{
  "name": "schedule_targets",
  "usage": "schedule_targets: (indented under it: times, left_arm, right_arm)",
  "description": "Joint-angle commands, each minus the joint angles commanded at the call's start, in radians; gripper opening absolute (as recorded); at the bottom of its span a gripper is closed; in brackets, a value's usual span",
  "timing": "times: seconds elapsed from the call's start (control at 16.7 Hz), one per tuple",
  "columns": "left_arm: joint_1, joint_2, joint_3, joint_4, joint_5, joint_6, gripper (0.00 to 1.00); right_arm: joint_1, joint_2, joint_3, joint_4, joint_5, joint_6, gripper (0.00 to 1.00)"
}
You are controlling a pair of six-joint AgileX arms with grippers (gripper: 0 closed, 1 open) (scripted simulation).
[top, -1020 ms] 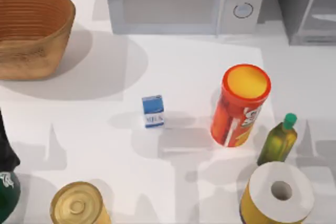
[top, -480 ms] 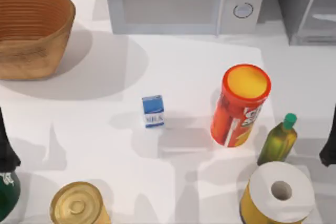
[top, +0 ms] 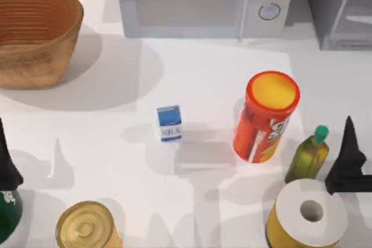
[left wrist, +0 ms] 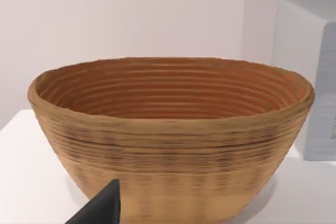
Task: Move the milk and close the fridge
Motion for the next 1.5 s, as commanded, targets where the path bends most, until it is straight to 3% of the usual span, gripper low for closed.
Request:
schedule_targets:
  times: [0.66,1.26,1.5]
  left_arm:
    - [0.0,0.0,0.0,0.0,0.0,0.0,1.0]
    - [0.0,0.0,0.0,0.0,0.0,0.0,1.0]
    - [0.0,0.0,0.0,0.0,0.0,0.0,1.0]
  right_arm:
    - [0.053,0.123,0.055,0.066,0.03,-0.008,1.0]
    - [0.235,0.944,0.472,0.414,0.002,-0.031,1.0]
    - [0.249,1.309,0.665,0.592,-0.01,-0.022,1.0]
